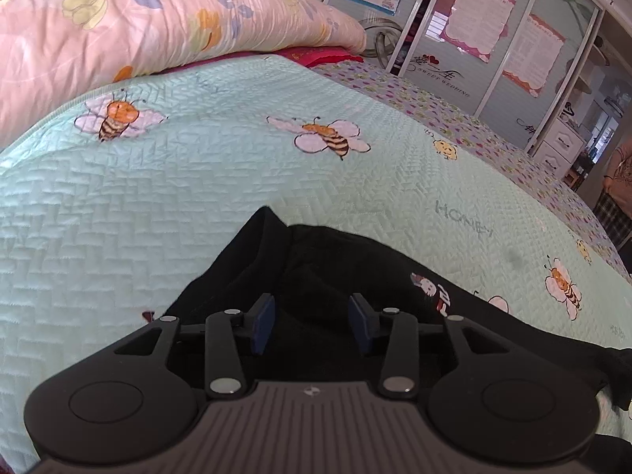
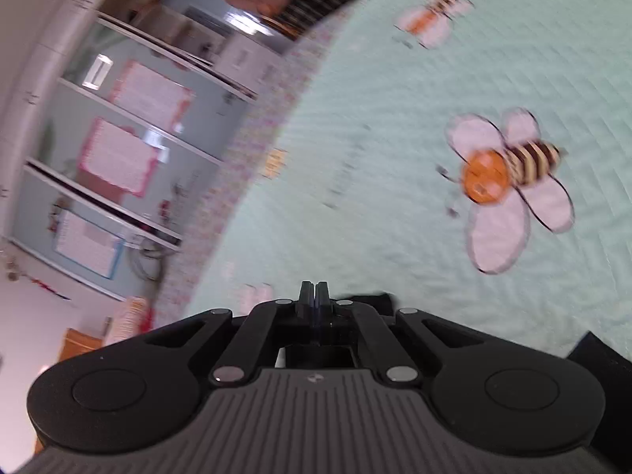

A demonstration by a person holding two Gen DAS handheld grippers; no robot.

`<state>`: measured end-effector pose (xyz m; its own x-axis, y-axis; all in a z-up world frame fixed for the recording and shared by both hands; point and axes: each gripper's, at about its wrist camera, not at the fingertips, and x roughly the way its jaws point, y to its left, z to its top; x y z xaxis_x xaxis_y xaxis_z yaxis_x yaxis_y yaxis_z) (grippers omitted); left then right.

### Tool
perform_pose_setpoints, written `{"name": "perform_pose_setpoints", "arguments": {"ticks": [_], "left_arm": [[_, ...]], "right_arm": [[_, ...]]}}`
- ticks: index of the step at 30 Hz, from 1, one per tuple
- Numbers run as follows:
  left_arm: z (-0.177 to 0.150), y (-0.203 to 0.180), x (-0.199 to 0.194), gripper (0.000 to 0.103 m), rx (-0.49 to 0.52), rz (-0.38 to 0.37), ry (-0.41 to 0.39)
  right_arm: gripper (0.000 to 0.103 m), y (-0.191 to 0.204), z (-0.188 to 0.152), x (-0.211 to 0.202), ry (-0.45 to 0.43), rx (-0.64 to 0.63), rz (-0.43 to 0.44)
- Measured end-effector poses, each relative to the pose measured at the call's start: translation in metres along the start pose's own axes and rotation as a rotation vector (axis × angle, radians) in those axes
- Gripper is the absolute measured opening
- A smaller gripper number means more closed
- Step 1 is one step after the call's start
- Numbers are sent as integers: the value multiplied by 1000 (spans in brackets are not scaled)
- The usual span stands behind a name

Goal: Fold clothes
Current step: 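Open both grippers and release the black trousers onto the quilt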

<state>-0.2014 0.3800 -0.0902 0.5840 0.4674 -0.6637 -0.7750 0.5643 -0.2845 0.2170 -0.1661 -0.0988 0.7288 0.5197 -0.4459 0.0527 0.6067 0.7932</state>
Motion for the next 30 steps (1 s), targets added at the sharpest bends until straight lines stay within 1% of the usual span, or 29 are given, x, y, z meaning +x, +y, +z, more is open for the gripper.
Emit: {"name": "perform_pose_setpoints", "arguments": {"ticks": [2, 4, 5, 6, 7, 10, 11, 12, 13, 14, 15, 17, 18, 20, 22, 23, 25, 26, 27, 29, 30], "left_arm": [[-6, 2, -1, 44, -22, -6, 8], [-11, 2, -3, 44, -38, -23, 11], [-13, 1, -4, 44, -41, -29, 13], [-15, 1, -4, 44, -43, -31, 16], [-16, 1, -5, 44, -42, -32, 18], [-19, 1, -5, 44, -36, -26, 30], [-21, 1, -4, 45, -36, -20, 37], [-22, 0, -3, 45, -39, -15, 45], [-23, 0, -3, 45, -42, -10, 54], [-25, 0, -3, 45, -46, -8, 58], [-25, 0, -4, 45, -48, -11, 58], [-25, -1, -10, 46, -43, -18, 49], [-25, 0, -12, 47, -40, -17, 46], [-26, 4, -12, 48, -45, -8, 49], [-28, 7, -10, 48, -53, -2, 55], [-29, 9, -9, 48, -58, -3, 58], [-34, 8, -7, 48, -67, -9, 66], [-36, 6, -5, 48, -71, -13, 71], [-37, 3, -4, 48, -64, -18, 75], [-40, -4, -2, 48, -47, -30, 85], [-41, -8, -2, 48, -43, -37, 85]], "right_arm": [[10, 13, 6, -7, 4, -11, -6], [51, 20, 4, -12, 8, -67, -25], [57, 24, -1, -13, -3, -147, -42], [64, 27, -8, -11, -1, -254, -80], [66, 28, -15, -7, 12, -356, -122], [66, 19, -38, 22, 147, -602, -276], [66, 12, -43, 30, 158, -629, -285], [66, 5, -44, 38, 160, -617, -269], [59, -2, -45, 45, 161, -604, -252], [41, -8, -45, 52, 168, -584, -241], [5, -12, -44, 55, 188, -542, -243], [4, -17, -40, 57, 216, -478, -246], [3, -10, -38, 46, 186, -519, -251], [3, 15, -35, 11, 93, -663, -288], [4, 44, -29, -23, 13, -874, -347], [4, 60, -26, -37, -9, -980, -378], [4, 87, -14, -56, -7, -1129, -417], [4, 98, -5, -57, 18, -1170, -424], [4, 108, 7, -47, 36, -1185, -436], [16, 128, 29, -26, 73, -1214, -460], [31, 135, 41, -13, 80, -1211, -483]]}}
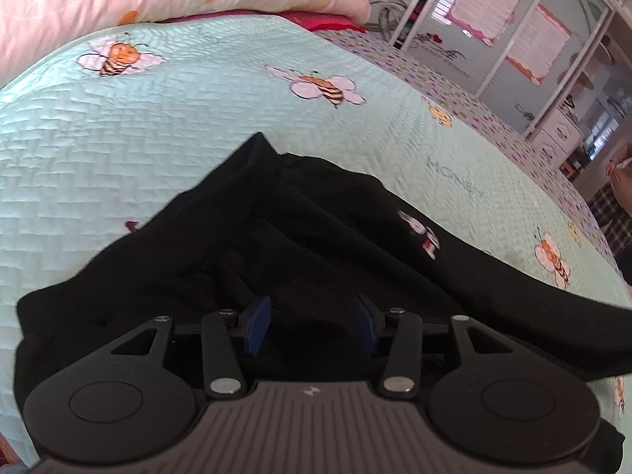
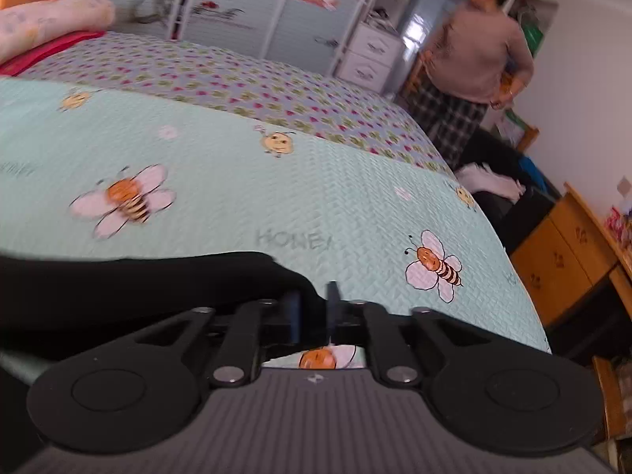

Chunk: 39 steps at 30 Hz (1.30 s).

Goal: Fold clothes

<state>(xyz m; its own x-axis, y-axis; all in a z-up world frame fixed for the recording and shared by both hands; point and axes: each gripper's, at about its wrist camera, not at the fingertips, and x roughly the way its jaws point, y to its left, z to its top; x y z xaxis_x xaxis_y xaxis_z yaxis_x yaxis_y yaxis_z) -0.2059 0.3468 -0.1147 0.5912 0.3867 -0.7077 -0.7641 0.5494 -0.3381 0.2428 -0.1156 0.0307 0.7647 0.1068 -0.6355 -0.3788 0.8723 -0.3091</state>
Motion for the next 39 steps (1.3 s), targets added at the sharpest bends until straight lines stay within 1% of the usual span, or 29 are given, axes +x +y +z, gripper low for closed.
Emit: {"name": "perform_pose_setpoints", "arguments": {"ticks": [1, 2, 3, 4, 5, 6, 7, 8, 9, 11, 13, 16, 17, 19, 21, 24, 26, 27, 29, 30, 31, 32, 33, 36, 38, 39], "left_arm": [[0, -4, 0, 48, 4, -7, 0], [0, -7, -3, 48, 5, -17, -7], [-1, -8, -5, 49, 9, -25, -16], [0, -8, -8, 49, 17, -25, -25], [0, -8, -11, 51, 25, -25, -33], [0, -6, -11, 52, 33, -26, -36], [1, -5, -12, 52, 41, -27, -38], [1, -4, -13, 52, 49, -28, -40], [1, -6, -15, 52, 67, -25, -46], [-1, -14, -20, 52, 116, -15, -61], [-4, -30, -26, 52, 186, -4, -80], [-13, -59, -28, 55, 298, -15, -84], [-16, -69, -28, 57, 333, -22, -80], [-21, -84, -21, 58, 384, -6, -49], [-25, -94, -15, 58, 410, 24, -37], [-27, -99, -10, 58, 431, 43, -23], [-28, -98, -8, 58, 445, 59, -14], [-28, -97, -7, 59, 452, 68, -9], [-29, -93, -5, 59, 459, 88, 3], [-29, -90, -4, 59, 456, 92, 9], [-30, -87, -2, 59, 452, 95, 14], [-30, -85, -1, 59, 449, 96, 16], [-30, -83, 0, 59, 446, 96, 18], [-31, -78, 3, 59, 439, 98, 24], [-31, -78, 4, 59, 443, 102, 26], [-31, -79, 4, 59, 449, 106, 25]], "right_arm": [[46, -6, 10, 22, 20, 56, -50], [49, -12, 20, 44, 40, 112, -100], [49, -19, 26, 62, 57, 185, -135], [49, -27, 19, 67, 64, 309, -127], [49, -35, 9, 71, 63, 432, -91], [49, -40, -10, 70, 41, 538, 19], [49, -40, -32, 72, 32, 609, 119], [49, -40, -53, 74, 31, 674, 202], [49, -36, -75, 77, 48, 718, 229], [49, -22, -111, 78, 72, 738, 266], [49, -3, -137, 74, 87, 726, 298], [49, 39, -150, 57, 82, 679, 348], [49, 53, -149, 52, 82, 654, 359], [49, 82, -142, 43, 83, 592, 386], [51, 120, -132, 32, 78, 512, 437], [56, 175, -120, 19, 74, 395, 500], [57, 202, -114, 21, 81, 336, 510], [57, 211, -114, 26, 98, 324, 500], [55, 217, -118, 40, 140, 345, 473], [46, 215, -122, 44, 148, 364, 468], [32, 209, -126, 46, 144, 379, 457], [29, 205, -129, 47, 142, 392, 445], [29, 201, -131, 44, 145, 395, 428], [31, 196, -133, 27, 115, 368, 363], [31, 200, -127, 13, 49, 340, 377], [33, 205, -123, 7, 20, 330, 393]]}}
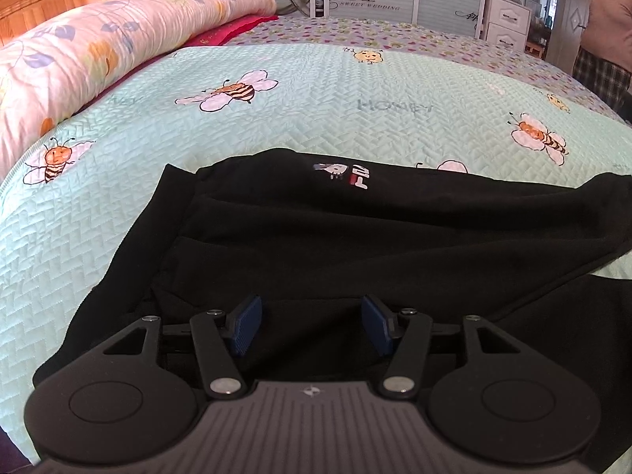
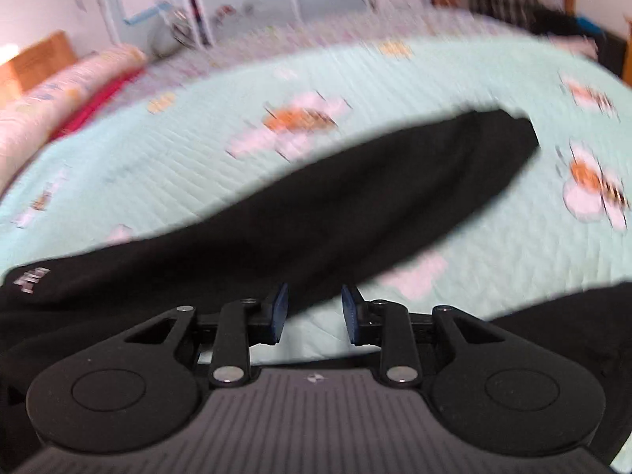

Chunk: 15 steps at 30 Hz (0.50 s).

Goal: Fold clothes

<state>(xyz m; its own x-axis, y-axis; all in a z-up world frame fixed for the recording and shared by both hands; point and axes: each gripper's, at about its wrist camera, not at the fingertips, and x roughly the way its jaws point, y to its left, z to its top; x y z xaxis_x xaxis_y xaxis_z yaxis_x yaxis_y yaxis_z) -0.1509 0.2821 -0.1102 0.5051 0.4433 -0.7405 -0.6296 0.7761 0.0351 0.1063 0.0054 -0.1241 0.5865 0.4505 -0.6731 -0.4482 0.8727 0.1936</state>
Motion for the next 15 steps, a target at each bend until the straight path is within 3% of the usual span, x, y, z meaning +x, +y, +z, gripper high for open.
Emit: {"name": "perform_pose_setpoints", "arguments": {"ticks": [3, 7, 10, 12, 15], "left_arm": [[0, -1, -2, 59, 21, 24, -4], [2, -2, -5, 60, 59, 71, -15], [4, 1, -8, 61, 77, 94, -26], [4, 3, -10, 63, 79, 88, -31], [4, 4, -10, 66, 78, 71, -34]], "right_arm": [[44, 31, 5, 6, -12, -43, 67], [44, 68, 0, 29, 34, -100, 93], [43, 68, -7, 50, 99, -93, 17], [42, 62, -13, 51, 74, -83, -66], [42, 55, -14, 32, 16, -34, -92]]}}
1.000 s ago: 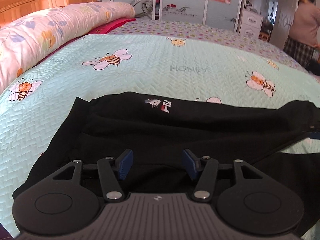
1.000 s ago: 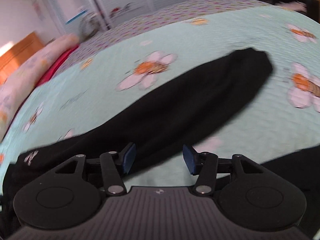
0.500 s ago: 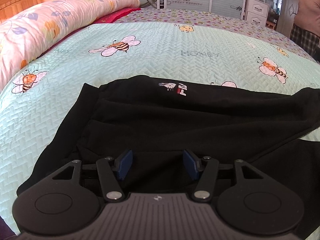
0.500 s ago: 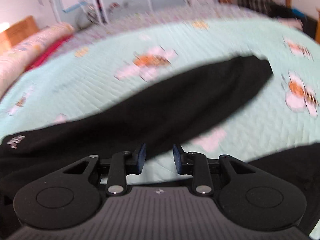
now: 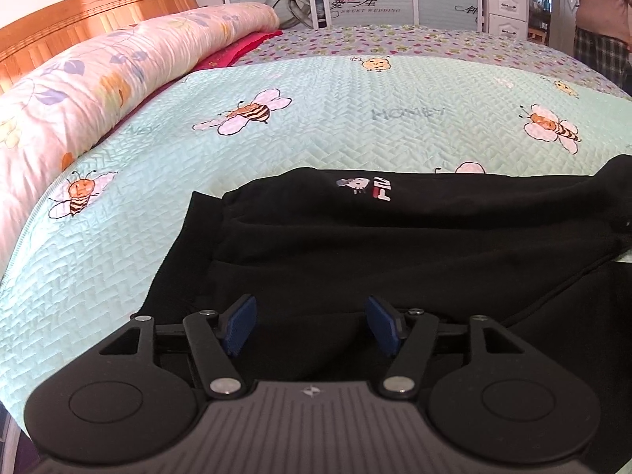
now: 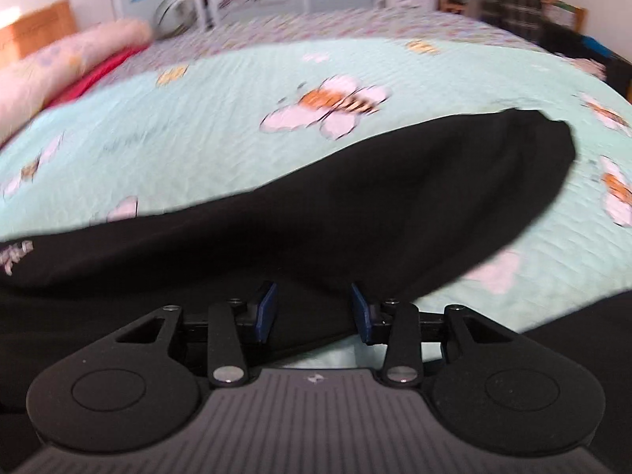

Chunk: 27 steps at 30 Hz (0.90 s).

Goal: Fold clothes

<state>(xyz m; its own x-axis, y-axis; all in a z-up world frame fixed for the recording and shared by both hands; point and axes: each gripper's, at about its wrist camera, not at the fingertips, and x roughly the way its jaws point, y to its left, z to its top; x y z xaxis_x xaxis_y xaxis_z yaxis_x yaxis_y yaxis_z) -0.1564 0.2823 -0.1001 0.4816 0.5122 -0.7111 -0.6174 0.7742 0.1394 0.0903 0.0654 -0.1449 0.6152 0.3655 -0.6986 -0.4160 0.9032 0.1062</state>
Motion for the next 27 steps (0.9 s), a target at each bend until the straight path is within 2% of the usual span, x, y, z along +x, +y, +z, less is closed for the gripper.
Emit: {"name": "perform_pose_setpoints", "arguments": {"ticks": [3, 6, 9, 12, 14, 19, 27], "left_arm": [[0, -2, 2, 66, -4, -35, 5], [0, -3, 4, 66, -9, -52, 8], [4, 5, 6, 66, -47, -74, 17], [12, 19, 11, 66, -112, -121, 40], [15, 24, 14, 66, -133, -125, 42], [13, 31, 22, 66, -169, -152, 61], [9, 29, 24, 66, -210, -241, 81]], "right_arm": [[43, 15, -4, -21, -55, -43, 65], [46, 41, -6, -29, -63, -86, 150], [46, 70, -14, -30, -33, -108, 214], [47, 97, -25, -32, -10, -146, 252], [47, 110, -34, -32, 9, -162, 272], [49, 136, -49, -28, 43, -211, 257], [52, 142, -61, -27, 56, -218, 207]]}}
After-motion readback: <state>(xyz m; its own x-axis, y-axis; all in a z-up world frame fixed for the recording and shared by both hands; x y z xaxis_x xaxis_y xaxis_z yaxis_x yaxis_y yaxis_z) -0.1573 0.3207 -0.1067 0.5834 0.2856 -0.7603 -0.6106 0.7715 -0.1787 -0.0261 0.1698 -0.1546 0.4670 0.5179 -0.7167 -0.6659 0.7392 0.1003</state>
